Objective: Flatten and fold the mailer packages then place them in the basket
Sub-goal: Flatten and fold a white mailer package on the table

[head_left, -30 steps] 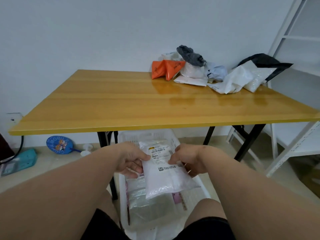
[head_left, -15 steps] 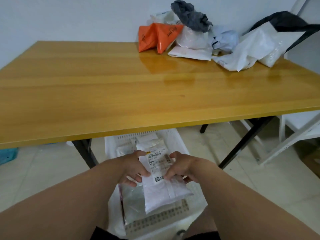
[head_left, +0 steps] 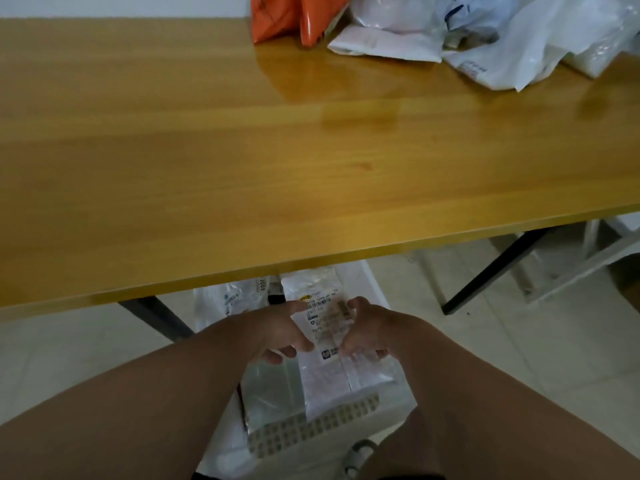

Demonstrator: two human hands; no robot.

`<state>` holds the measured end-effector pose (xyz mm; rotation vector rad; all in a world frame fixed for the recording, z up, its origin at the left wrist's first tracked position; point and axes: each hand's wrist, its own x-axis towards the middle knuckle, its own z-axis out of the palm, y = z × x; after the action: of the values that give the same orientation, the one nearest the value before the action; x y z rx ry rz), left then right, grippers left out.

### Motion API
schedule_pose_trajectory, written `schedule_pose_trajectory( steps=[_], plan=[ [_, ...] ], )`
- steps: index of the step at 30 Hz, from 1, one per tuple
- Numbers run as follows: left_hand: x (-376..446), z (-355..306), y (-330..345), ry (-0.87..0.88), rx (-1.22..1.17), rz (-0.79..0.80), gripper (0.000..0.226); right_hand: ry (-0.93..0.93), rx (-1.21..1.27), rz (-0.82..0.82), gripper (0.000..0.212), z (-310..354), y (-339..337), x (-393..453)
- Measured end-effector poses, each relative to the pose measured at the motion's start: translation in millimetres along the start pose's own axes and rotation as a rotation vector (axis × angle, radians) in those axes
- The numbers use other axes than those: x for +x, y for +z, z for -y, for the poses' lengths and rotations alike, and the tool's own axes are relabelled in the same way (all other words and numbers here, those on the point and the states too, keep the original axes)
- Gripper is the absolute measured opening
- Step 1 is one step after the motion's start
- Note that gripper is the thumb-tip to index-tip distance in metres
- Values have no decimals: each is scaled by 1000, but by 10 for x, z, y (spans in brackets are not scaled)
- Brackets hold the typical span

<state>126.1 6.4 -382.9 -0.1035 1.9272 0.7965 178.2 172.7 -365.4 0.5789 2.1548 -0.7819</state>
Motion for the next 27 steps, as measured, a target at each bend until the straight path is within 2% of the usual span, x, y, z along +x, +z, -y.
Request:
schedule_pose_trajectory(
  steps=[6, 11, 18, 27],
  plan=[
    [97, -102, 137, 14, 28, 30, 92, 18, -13, -69, 92, -139, -40, 111],
    [74, -152, 95, 38, 119, 37, 85, 15, -70, -71, 83, -176, -142, 42],
    [-213, -226, -33, 109, 243, -17, 73, -69, -179, -31, 59, -16, -232, -239],
    [-810, -228, -131, 156, 431, -59, 64, -92, -308, -72, 52, 220, -243, -808]
  ],
)
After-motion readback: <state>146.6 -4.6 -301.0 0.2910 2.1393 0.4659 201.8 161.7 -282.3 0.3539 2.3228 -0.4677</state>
